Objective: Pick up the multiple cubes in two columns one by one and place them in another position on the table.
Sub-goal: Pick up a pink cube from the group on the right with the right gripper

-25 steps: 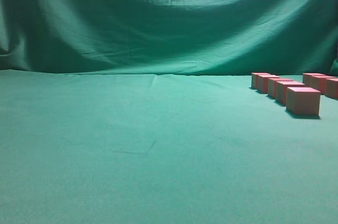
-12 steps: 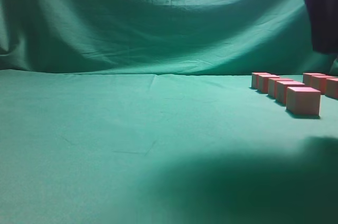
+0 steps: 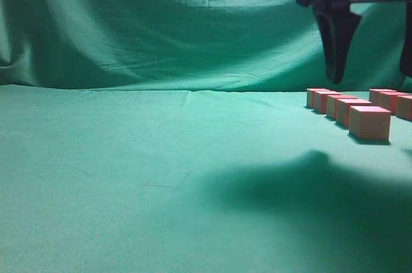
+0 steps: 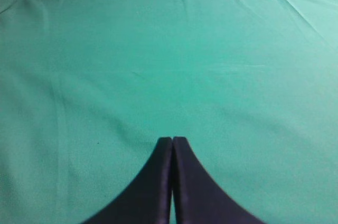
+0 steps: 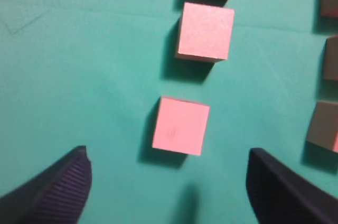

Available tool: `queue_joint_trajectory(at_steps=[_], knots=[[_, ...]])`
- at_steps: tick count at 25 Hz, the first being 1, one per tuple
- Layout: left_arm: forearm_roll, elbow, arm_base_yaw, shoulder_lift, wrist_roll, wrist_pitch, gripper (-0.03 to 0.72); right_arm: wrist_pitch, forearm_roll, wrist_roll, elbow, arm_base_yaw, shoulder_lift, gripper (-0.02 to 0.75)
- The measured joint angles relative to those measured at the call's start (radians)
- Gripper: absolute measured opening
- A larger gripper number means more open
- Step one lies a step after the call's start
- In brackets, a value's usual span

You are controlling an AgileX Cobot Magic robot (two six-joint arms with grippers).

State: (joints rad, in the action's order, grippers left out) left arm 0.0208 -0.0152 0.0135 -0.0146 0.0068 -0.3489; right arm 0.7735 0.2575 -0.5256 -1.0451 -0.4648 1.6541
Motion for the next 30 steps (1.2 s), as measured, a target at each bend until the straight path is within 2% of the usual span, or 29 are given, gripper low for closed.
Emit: queue_joint_trajectory(at_steps=[6,20,25,30], knots=[[0.000,0.000,0.000,0.000,0.000,0.000,0.000,-0.037,0.040,-0.121,0.000,0.000,0.078,0.557],[0.000,0.000,0.000,0.000,0.000,0.000,0.000,-0.071,0.051,-0.139,-0.029,0.000,0.188,0.557],[0.000,0.000,0.000,0.000,0.000,0.000,0.000,-0.072,0.051,-0.142,-0.038,0.000,0.198,0.254],[0.000,0.000,0.000,0.000,0.000,0.000,0.000,0.012,0.045,-0.119,-0.070,0.000,0.200,0.252]])
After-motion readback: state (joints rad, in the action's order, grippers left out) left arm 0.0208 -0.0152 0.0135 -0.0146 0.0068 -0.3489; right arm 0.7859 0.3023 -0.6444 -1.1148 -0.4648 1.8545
